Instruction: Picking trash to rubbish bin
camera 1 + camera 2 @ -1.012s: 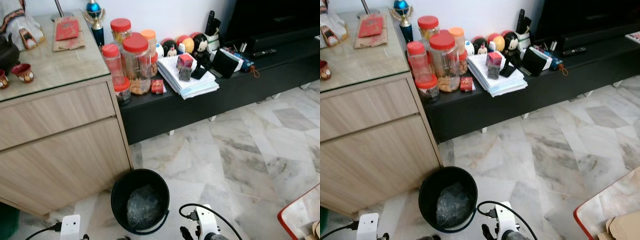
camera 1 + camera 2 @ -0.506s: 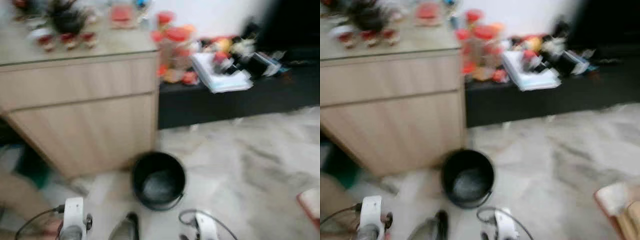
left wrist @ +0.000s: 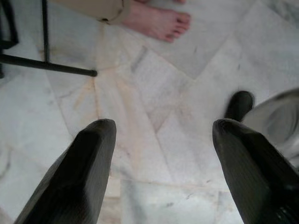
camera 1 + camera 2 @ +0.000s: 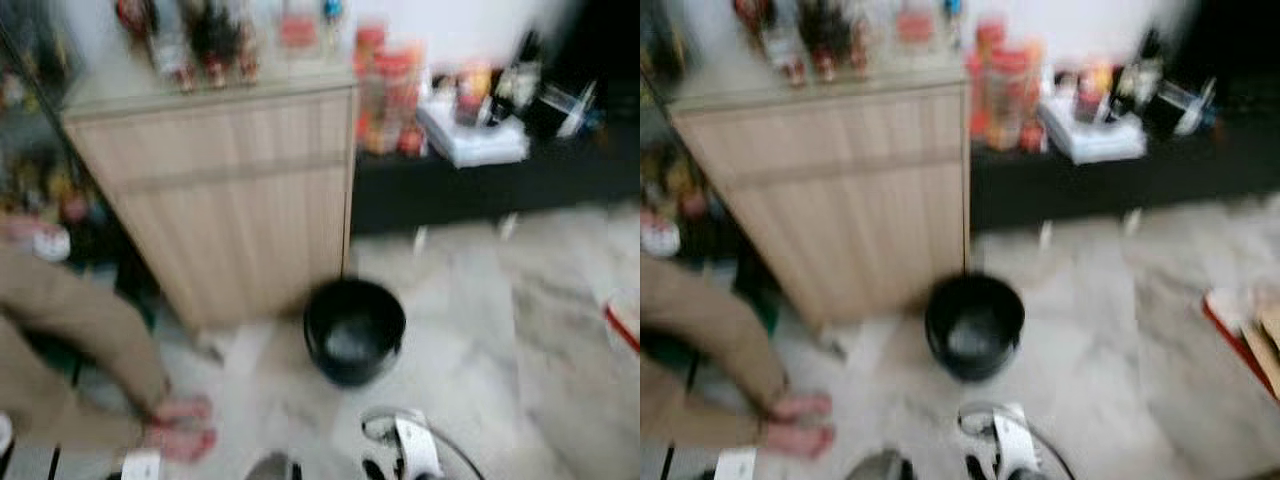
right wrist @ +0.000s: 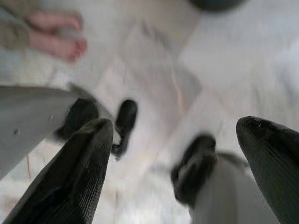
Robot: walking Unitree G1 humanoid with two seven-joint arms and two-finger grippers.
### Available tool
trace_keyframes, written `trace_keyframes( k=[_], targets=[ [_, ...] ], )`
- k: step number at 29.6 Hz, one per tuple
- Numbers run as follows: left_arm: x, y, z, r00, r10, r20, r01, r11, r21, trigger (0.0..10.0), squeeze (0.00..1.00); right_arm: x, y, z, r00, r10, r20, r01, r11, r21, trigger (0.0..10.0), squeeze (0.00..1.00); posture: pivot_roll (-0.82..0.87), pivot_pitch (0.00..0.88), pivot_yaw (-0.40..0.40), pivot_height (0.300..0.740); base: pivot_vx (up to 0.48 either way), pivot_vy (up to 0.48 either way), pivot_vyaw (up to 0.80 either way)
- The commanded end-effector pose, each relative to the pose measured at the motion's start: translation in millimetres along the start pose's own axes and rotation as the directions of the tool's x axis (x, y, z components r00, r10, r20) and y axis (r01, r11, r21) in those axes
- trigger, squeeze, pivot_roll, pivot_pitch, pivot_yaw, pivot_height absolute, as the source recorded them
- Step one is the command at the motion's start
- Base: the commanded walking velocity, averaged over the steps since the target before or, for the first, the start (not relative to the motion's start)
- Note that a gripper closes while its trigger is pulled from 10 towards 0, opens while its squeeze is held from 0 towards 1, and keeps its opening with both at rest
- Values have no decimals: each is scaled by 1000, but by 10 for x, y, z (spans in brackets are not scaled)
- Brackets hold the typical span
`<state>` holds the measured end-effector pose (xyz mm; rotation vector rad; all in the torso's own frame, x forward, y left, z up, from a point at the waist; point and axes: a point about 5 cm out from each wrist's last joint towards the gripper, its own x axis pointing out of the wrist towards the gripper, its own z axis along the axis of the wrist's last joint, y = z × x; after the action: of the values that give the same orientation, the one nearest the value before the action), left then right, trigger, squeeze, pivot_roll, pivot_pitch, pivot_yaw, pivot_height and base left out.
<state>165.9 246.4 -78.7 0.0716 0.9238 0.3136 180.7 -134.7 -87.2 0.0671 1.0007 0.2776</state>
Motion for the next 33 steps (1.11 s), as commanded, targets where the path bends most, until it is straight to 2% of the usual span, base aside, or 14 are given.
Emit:
trace_keyframes(
  k=[1,9,33],
  targets=[
    [-5,1,-23,1000,3,-5,-3,1000,-11,10000,0,6,12,21,1000,0,10,0,1000,8,10000,0,151,118,-25,728,-274,0,0],
    [-7,1,-29,1000,2,-6,-2,1000,-9,10000,0,8,18,28,1000,4,12,-4,1000,8,10000,0,149,121,-24,728,-273,0,0],
    [-5,21,-23,1000,15,-5,-15,1000,4,10000,0,9,13,52,1000,-6,30,6,1000,12,10000,0,147,121,-21,728,0,0,0]
  ],
)
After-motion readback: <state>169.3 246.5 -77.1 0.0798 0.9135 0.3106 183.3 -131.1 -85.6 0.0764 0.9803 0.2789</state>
